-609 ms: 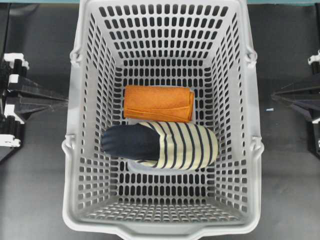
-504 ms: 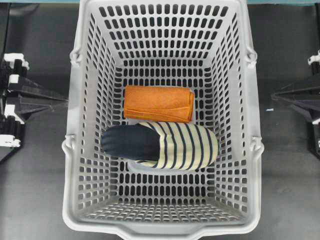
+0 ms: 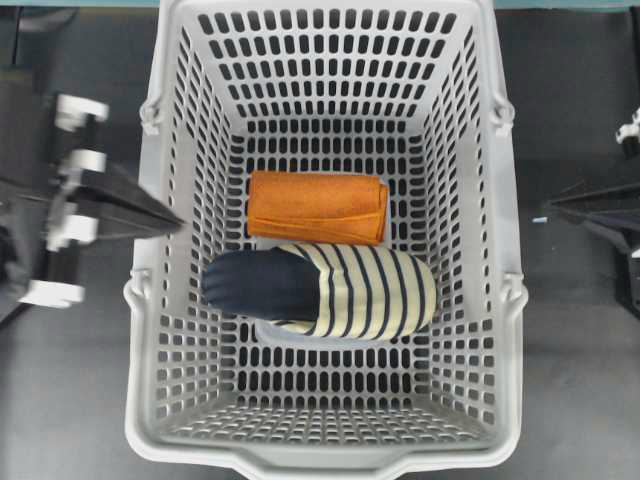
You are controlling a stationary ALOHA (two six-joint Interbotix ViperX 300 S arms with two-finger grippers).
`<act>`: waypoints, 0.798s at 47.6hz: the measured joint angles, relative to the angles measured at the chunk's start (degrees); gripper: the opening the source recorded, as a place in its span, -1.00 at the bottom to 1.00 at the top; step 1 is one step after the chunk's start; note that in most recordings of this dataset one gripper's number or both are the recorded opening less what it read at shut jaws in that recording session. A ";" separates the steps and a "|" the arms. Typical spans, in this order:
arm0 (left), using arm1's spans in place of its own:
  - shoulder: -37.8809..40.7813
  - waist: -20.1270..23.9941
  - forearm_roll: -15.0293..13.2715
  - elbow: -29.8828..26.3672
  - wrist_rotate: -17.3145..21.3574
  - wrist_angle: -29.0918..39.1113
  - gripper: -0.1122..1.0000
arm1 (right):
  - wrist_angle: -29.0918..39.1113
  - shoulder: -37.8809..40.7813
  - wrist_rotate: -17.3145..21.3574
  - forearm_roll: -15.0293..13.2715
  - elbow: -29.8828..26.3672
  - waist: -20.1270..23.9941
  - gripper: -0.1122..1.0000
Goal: Pick up the slipper from the shopping basket with the left arm.
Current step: 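Move the left gripper over the basket toward the striped slipper, then lower the left gripper onto the slipper's striped heel and close it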
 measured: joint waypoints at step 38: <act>41.84 -1.49 0.09 -35.42 -0.35 26.98 0.40 | 2.99 -1.58 0.09 0.00 0.00 0.00 -0.81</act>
